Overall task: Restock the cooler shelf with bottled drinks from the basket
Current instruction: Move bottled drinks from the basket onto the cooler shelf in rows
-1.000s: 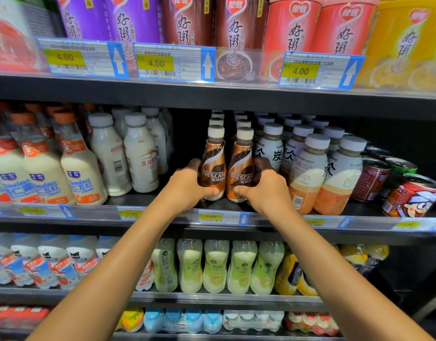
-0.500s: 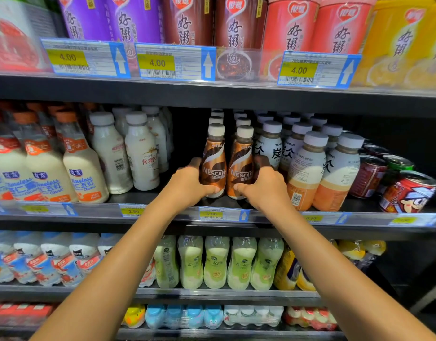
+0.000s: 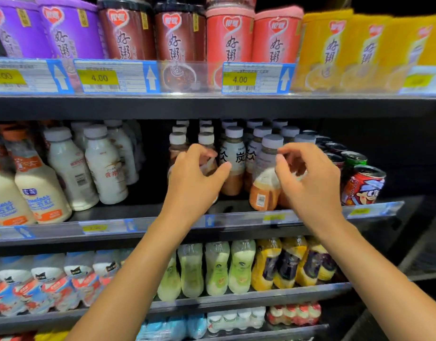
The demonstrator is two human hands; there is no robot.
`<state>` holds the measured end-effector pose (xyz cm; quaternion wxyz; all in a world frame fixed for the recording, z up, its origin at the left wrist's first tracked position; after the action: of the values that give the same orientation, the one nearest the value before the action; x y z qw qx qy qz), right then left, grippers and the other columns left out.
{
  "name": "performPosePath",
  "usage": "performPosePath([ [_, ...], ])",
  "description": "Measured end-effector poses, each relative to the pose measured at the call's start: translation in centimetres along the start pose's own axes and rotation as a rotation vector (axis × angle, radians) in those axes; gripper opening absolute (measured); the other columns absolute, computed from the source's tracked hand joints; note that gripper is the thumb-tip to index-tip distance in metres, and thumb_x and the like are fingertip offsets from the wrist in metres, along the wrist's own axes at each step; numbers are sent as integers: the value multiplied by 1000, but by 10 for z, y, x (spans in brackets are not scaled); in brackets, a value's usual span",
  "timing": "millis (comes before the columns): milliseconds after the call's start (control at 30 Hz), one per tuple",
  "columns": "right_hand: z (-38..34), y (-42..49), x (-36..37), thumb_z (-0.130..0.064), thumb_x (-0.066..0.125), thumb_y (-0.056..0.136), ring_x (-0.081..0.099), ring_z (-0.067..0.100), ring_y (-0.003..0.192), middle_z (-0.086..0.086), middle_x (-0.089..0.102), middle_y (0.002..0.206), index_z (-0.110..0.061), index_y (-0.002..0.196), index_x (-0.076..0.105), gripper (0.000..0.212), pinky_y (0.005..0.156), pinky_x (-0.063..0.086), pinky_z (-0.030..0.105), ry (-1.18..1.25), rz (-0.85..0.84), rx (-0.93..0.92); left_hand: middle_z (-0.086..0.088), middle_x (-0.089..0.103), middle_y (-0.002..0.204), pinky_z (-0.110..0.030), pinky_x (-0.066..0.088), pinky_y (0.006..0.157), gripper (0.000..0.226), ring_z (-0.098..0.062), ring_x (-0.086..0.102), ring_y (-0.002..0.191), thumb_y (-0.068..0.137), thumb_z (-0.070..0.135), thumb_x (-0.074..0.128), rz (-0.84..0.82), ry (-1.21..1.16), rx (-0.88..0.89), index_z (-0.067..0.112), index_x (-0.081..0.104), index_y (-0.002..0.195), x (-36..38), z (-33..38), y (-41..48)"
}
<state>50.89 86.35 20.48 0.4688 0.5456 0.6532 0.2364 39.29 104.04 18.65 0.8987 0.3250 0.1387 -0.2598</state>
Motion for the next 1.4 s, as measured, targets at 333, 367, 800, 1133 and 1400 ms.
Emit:
performPosePath([
  [333, 111, 4, -15, -56, 79, 72, 54, 26, 107, 6, 52, 116, -13, 116, 44, 71, 80, 46, 39, -156, -320, 345, -9, 49, 128, -37, 46, 83, 93, -29, 51, 117, 64, 68, 77, -180, 190, -242, 10, 41, 128, 109, 23, -6],
  [367, 116, 3, -10, -58, 79, 71, 54, 26, 108, 7, 54, 117, -13, 115, 43, 72, 82, 48, 39, -140, -380, 365, -11, 49, 129, -38, 47, 83, 95, -31, 51, 118, 64, 68, 77, -193, 228, -288, 8, 41, 128, 113, 20, -5],
  [800, 134, 8, 2, -53, 81, 71, 56, 22, 101, 6, 56, 115, -14, 109, 44, 65, 80, 51, 38, -89, -568, 449, -6, 60, 113, -38, 52, 83, 74, -23, 59, 99, 64, 47, 87, -223, 188, -380, 6, 51, 113, 124, 8, 5],
  [1133, 147, 11, 7, -58, 85, 61, 56, 19, 110, 3, 57, 122, -13, 122, 48, 84, 86, 52, 37, 33, -583, 488, -1, 62, 110, -40, 55, 85, 77, -19, 61, 98, 59, 52, 87, -285, 187, -340, 9, 52, 113, 128, 4, 4],
  [1400, 147, 13, 4, -27, 85, 73, 59, 0, 99, -9, 60, 117, -26, 144, 30, 90, 74, 50, 16, 289, -594, 474, 1, 65, 104, -40, 56, 85, 75, -16, 62, 93, 55, 55, 87, -295, 161, -344, 13, 57, 110, 126, -2, 7],
])
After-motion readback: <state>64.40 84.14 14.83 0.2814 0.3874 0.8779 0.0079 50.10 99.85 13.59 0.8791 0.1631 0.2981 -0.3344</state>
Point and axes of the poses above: each hand's wrist, its own y-axis towards the middle knuckle, its own x-axis out of the palm, z = x × y, the point moved 5 cm from there along y, towards the middle knuckle
